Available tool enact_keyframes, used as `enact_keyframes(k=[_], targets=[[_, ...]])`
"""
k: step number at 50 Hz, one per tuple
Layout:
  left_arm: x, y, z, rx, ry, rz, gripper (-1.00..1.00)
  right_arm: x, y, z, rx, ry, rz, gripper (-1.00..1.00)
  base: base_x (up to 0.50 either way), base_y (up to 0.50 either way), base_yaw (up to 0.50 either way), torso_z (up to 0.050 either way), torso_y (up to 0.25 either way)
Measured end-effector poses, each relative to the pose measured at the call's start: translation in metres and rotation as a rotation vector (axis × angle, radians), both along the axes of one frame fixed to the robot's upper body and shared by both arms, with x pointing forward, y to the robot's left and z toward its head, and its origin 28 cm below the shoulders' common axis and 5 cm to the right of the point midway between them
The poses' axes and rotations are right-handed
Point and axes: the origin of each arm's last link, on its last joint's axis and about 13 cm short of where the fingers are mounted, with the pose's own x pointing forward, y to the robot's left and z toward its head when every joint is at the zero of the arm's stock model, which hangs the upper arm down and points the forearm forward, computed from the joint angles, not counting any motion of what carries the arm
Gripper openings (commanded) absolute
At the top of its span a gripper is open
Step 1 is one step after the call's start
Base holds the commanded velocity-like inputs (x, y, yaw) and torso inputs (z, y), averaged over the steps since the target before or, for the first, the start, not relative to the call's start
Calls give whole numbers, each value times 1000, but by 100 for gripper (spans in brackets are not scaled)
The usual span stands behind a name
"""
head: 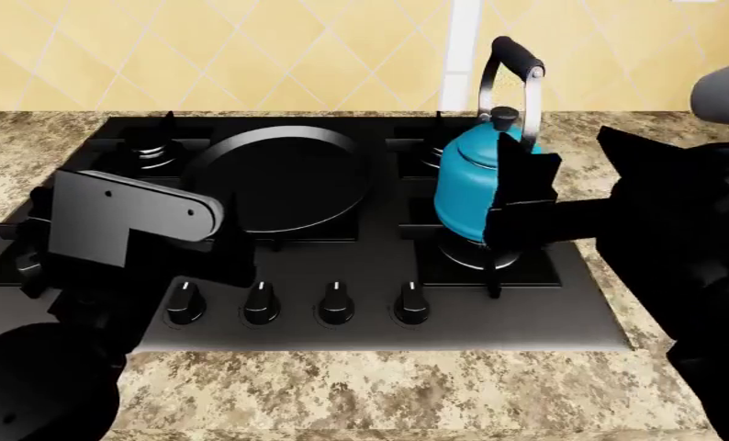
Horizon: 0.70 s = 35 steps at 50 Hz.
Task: Pick the kettle from the counter and place it on a stove burner. Then turn the burner on.
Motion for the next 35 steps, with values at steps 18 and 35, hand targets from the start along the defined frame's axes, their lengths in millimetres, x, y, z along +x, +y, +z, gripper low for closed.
enact_keyframes(k=[18,35], targets=[[-5,-1,1,4,3,-1,100,-36,6,-19,-21,261,173,100,0,0,0,0,0],[-4,-2,-4,-1,15,-5,100,-37,10,-37,-28,419,203,100,0,0,0,0,0]])
